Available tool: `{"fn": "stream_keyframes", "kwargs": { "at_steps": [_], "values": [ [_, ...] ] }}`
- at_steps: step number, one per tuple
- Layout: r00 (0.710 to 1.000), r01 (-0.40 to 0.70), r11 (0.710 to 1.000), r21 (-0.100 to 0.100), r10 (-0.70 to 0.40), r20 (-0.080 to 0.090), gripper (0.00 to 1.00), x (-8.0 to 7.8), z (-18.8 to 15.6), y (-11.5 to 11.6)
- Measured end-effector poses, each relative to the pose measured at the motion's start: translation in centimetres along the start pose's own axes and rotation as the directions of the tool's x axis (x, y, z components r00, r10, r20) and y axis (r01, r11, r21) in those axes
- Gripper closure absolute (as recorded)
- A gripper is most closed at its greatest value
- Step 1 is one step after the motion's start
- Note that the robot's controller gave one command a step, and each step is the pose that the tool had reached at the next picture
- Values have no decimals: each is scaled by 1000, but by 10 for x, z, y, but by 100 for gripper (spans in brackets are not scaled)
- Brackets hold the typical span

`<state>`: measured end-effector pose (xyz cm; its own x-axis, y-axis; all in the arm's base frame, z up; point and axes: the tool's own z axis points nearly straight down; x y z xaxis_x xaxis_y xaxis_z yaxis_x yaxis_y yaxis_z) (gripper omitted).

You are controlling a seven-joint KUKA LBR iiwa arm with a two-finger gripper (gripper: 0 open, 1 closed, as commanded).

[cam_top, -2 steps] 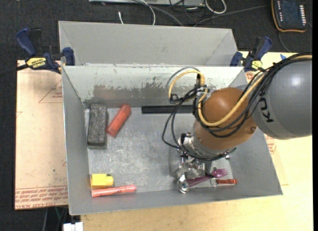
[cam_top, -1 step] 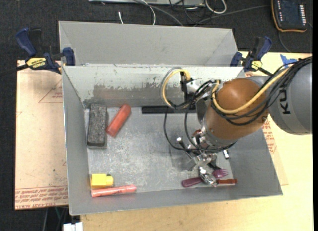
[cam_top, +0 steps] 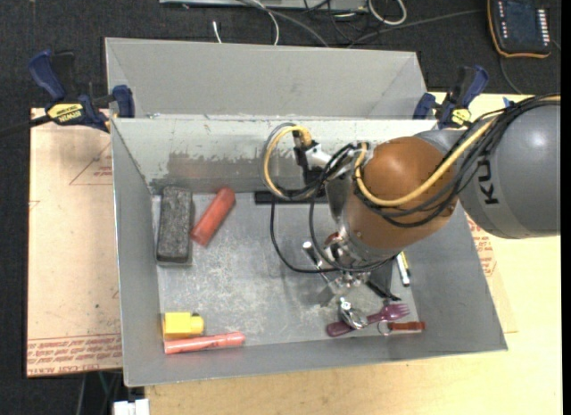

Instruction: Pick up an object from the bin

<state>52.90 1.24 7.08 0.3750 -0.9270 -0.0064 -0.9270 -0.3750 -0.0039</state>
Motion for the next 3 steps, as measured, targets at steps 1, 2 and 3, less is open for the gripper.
{"fn": "stream_keyframes", "kwargs": {
  "at_steps": [1,2,3],
  "values": [
    [998,-65,998,1,65,-1,100,24,-41,39],
    [938,347,938,4,-347,6,100,34,-19,37],
    [976,218,976,2,-218,8,100,21,-69,17]
  ]
}}
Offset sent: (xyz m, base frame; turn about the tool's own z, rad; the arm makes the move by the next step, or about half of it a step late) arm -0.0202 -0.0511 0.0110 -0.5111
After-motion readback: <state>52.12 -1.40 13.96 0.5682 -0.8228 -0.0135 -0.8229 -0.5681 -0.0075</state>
